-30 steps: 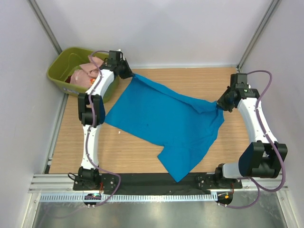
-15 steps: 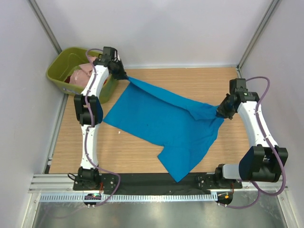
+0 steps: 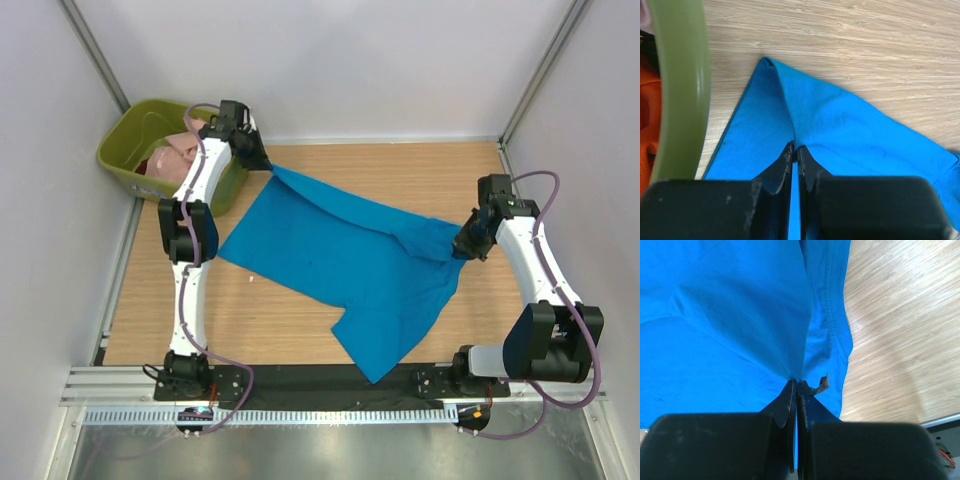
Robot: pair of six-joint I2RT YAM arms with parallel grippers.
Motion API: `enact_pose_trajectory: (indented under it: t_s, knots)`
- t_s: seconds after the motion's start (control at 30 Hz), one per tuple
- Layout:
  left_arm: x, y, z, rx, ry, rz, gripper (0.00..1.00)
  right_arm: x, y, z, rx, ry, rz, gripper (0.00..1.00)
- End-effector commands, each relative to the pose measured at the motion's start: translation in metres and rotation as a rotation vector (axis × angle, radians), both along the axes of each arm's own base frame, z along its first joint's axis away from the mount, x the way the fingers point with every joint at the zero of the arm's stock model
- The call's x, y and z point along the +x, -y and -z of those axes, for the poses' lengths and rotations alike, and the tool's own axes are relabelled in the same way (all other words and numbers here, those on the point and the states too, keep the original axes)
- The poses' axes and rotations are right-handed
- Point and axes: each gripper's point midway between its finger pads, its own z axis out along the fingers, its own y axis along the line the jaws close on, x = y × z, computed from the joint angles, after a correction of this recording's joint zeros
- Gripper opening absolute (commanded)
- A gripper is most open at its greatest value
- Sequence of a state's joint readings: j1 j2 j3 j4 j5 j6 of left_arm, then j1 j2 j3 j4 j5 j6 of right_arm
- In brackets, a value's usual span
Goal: Fold and stack the t-shirts
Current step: Fold the tshirt
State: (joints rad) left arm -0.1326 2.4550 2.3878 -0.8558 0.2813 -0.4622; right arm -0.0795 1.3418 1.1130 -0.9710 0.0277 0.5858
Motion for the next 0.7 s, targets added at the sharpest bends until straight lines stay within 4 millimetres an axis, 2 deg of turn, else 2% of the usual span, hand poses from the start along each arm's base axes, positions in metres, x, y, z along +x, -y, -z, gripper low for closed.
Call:
enact_pose_trajectory:
  t_s: [0.0, 0.27, 0.47, 0.67]
  knots:
    - [-0.047, -0.068, 0.096, 0.147, -0.347, -0.173, 0.08, -0.004, 0.001, -0.008, -0.015, 0.004, -0.002, 0.01]
    - [-0.067, -0.076, 0.115, 0.206, -0.434, -0.198, 0.06, -0.017, 0.0, 0.006, -0.015, -0.036, -0.004, 0.01]
    - [-0.078, -0.085, 0.128, 0.274, -0.481, -0.219, 0.07, -0.016, 0.0, 0.011, -0.015, -0.047, -0.015, 0.01]
    - [-0.082, -0.1, 0.135, 0.359, -0.498, -0.236, 0.19, -0.012, -0.005, 0.016, 0.014, -0.054, -0.024, 0.01]
